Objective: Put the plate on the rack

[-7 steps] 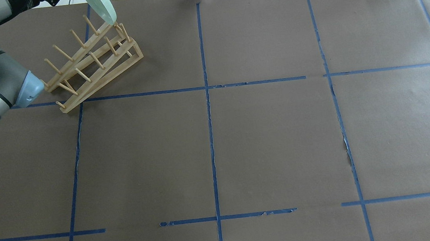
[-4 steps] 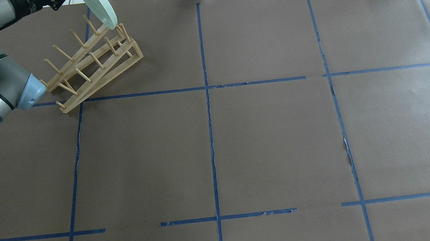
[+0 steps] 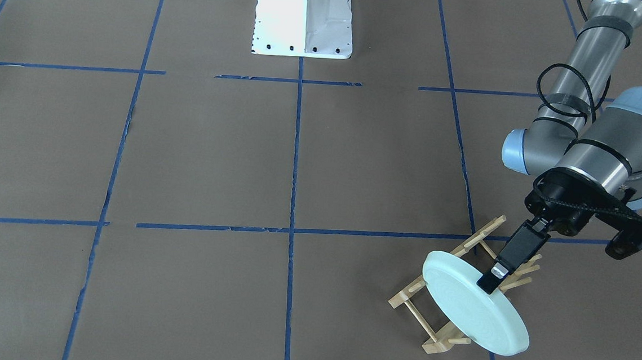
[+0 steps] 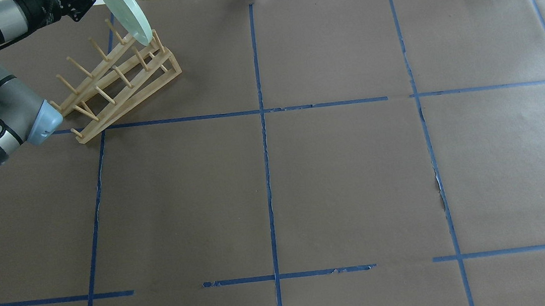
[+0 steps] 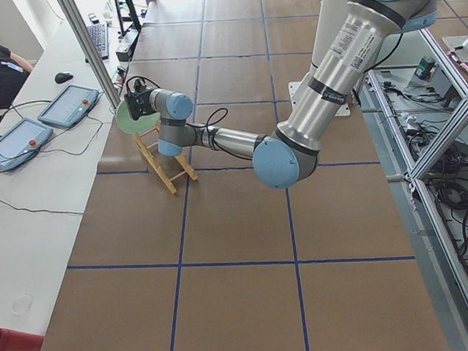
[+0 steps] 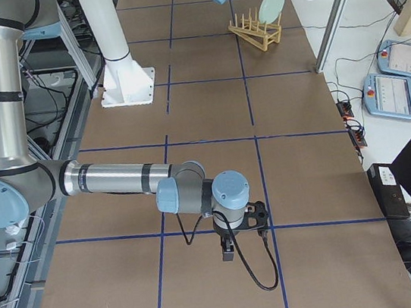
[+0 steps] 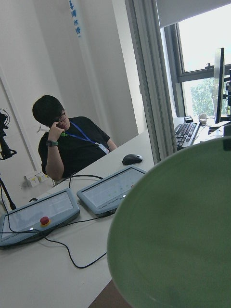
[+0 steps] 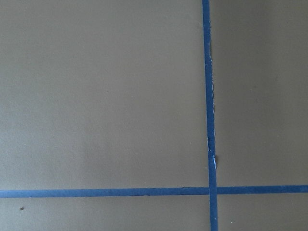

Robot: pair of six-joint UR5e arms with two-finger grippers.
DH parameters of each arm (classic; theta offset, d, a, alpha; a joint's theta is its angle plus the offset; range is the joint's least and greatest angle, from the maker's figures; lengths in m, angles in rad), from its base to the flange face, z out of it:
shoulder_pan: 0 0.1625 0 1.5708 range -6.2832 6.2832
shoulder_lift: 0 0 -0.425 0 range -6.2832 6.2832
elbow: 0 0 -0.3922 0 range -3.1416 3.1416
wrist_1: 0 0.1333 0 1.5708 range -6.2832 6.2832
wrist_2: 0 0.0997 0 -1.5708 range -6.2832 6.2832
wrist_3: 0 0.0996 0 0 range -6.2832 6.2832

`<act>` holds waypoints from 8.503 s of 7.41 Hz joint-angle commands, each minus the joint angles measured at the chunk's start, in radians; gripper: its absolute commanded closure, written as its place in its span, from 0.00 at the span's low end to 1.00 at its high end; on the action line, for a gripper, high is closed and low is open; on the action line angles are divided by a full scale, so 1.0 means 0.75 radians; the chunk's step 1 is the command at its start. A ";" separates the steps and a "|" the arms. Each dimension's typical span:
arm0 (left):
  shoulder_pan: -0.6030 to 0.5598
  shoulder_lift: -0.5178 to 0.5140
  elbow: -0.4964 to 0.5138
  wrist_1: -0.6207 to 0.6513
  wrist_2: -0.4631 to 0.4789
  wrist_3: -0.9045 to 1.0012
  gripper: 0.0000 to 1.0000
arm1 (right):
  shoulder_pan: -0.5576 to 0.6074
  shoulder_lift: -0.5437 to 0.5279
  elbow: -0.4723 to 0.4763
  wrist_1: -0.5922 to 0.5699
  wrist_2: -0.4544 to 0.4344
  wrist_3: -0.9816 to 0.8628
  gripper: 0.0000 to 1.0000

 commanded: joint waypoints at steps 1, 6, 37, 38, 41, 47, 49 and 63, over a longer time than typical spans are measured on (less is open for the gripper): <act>0.011 0.002 0.015 0.000 0.002 0.000 1.00 | -0.001 0.000 -0.002 0.000 0.000 0.000 0.00; 0.025 0.002 0.068 0.000 0.002 0.002 1.00 | 0.001 0.000 0.000 0.000 0.000 0.000 0.00; -0.739 0.761 -0.725 2.271 -0.579 2.693 0.00 | -0.001 0.000 -0.002 0.000 0.000 0.000 0.00; -0.744 0.779 -0.691 2.289 -0.660 2.696 0.00 | 0.001 0.000 0.000 0.000 0.000 0.000 0.00; -0.740 0.808 -0.623 2.266 -0.793 2.692 0.00 | -0.001 0.000 0.000 0.000 0.000 0.000 0.00; -0.740 0.794 -0.494 2.168 -0.789 2.692 0.00 | -0.001 0.000 0.000 0.000 0.000 0.000 0.00; -0.740 0.796 -0.500 2.168 -0.783 2.692 0.00 | -0.001 0.000 0.000 0.000 0.000 0.000 0.00; -0.740 0.794 -0.508 2.168 -0.777 2.694 0.00 | 0.001 0.000 0.000 0.000 0.000 0.000 0.00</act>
